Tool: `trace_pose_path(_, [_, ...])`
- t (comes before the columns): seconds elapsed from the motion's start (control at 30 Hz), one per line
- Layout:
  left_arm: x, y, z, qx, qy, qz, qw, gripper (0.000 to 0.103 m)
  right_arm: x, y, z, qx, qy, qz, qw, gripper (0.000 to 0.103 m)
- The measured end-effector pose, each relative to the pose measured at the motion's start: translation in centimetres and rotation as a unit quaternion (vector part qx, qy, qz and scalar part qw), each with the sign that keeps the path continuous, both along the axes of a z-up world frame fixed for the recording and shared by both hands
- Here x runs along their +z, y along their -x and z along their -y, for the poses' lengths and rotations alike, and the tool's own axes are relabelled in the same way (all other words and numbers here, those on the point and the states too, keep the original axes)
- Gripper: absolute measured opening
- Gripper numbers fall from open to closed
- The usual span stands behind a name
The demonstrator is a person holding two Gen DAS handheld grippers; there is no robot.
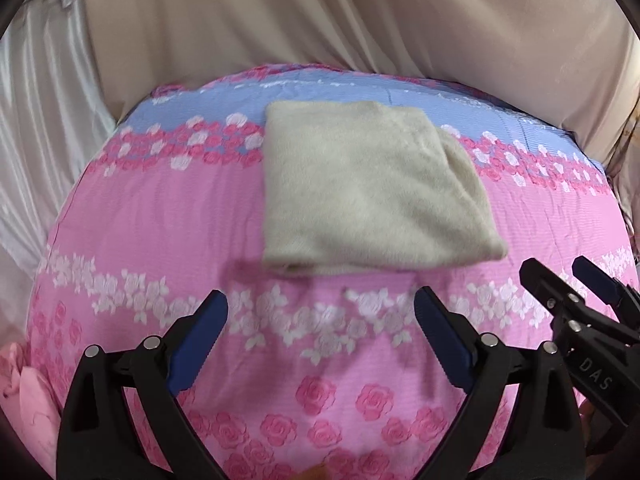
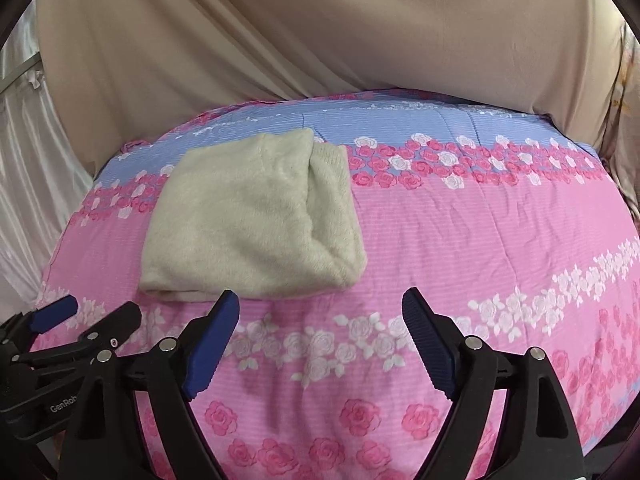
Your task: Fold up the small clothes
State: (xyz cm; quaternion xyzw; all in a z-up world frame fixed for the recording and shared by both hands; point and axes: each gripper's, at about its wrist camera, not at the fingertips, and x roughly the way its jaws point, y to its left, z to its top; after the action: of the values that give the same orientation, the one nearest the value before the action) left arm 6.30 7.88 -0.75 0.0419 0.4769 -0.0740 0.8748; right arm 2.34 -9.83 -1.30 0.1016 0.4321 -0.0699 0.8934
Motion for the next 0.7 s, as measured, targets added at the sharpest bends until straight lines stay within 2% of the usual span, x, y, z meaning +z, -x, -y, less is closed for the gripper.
trace_pose_path(0.2, [-1.0, 1.5, -1.7, 0.002, -0.021, 0.009, 0.9997, 0.092, -0.8, 0.9, -2.3, -0.004, -0.003, -0.001, 1.0, 0.081])
trace_pose_path(0.37, [-1.7, 2.0, -2.7, 0.002, -0.022, 0.008, 0.9997, 0.092, -1.2, 1.5, -3.4, -0.01, 0.0, 0.001, 1.0, 0.084])
trace_pose_path(0.7, [-2.5, 2.3, -2.9, -0.009, -0.037, 0.011, 0.9992, 0.092, -2.4, 2.4, -4.1, -0.033, 0.0, -0.006, 0.999, 0.084])
